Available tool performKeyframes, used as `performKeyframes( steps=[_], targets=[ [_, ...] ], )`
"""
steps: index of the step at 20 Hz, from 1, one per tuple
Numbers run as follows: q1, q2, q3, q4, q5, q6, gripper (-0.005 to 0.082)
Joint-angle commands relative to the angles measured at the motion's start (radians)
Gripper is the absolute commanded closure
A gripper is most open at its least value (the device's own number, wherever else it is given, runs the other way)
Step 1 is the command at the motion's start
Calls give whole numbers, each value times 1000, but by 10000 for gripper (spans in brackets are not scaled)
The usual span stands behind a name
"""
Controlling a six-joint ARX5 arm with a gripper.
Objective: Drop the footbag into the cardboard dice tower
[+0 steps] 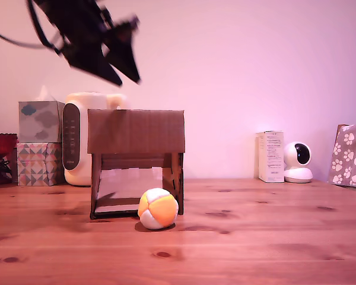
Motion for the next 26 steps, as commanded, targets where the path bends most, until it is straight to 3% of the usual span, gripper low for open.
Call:
performKeyframes(
  steps=[1, 7, 13, 18, 26],
  targets=[
    [-1, -13, 9, -54, 21, -8, 789],
    [-9, -19, -35, -75, 144, -9, 789],
    [-30, -104, -219, 49, 177, -39, 789],
    [-29, -240, -433, 199, 171, -83, 789],
    [-17, -451, -679, 228, 52, -167, 789]
  ],
)
